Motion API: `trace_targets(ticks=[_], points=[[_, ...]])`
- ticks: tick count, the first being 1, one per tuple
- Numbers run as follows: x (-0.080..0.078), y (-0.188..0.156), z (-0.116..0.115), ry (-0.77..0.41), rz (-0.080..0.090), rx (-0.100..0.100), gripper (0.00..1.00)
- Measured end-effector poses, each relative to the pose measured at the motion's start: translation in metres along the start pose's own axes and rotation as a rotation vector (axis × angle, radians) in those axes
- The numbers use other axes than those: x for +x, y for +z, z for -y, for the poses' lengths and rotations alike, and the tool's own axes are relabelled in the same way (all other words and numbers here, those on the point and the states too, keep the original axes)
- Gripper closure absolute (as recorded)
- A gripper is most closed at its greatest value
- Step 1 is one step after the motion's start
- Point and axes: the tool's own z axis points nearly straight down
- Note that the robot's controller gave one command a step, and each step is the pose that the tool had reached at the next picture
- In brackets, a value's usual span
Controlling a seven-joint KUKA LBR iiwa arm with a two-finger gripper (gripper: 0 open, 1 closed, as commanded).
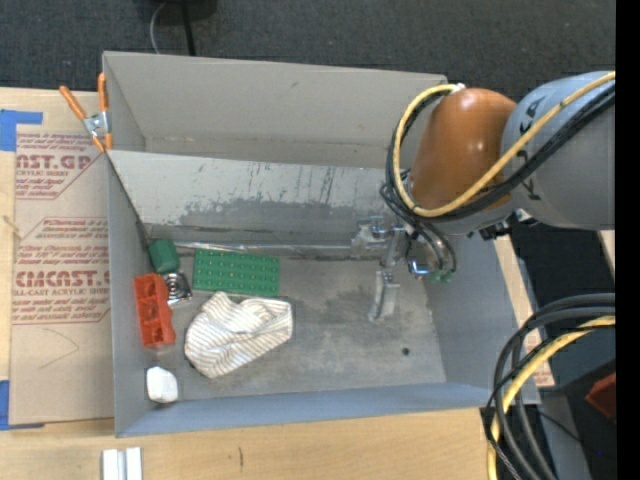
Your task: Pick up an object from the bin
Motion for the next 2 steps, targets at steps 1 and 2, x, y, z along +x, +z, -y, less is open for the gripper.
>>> trace_targets(ticks=[1, 2], points=[[-0.005, 0.017, -0.043, -0.015, -0.001, 0.001, 0.0], [0.031, 0.041, -0.092, -0.085, 0.002, -0.001, 0.0]])
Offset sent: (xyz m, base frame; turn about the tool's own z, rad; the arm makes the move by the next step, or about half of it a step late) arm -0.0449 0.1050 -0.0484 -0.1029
